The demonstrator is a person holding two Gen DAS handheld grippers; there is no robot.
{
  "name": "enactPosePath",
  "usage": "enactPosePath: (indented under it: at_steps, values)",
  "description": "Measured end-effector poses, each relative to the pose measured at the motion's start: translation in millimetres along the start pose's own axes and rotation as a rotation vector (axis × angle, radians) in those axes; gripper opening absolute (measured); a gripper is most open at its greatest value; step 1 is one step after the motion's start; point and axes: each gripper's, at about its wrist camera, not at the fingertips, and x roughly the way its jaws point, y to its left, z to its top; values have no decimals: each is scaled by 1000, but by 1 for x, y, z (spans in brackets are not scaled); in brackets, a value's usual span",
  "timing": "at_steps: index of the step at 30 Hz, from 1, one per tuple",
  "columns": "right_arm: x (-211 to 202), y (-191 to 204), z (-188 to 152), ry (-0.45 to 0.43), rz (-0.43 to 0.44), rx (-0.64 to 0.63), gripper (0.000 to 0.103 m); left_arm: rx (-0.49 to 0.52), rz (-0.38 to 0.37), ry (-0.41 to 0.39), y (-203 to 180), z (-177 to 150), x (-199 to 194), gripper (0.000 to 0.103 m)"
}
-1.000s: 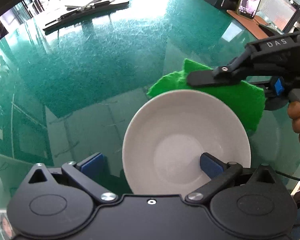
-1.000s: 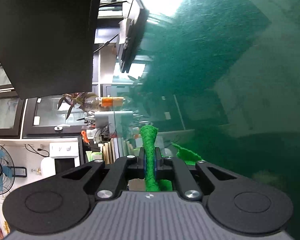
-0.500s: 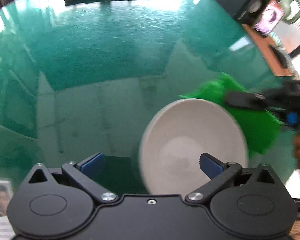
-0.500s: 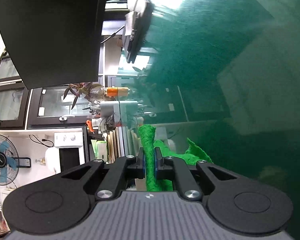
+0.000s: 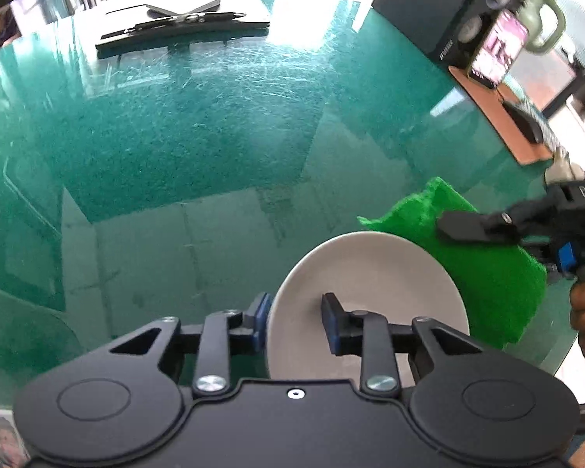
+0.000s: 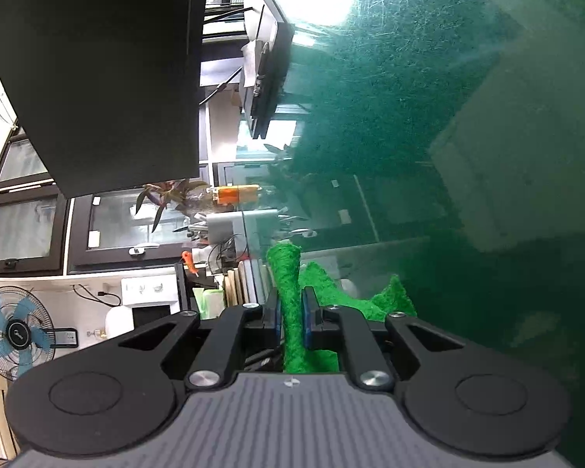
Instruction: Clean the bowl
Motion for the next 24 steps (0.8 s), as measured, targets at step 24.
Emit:
enactPosePath:
  at_steps: [24]
  values:
    - [-10, -25, 1, -27, -45, 61, 11, 99, 55, -14, -26, 1, 10, 58]
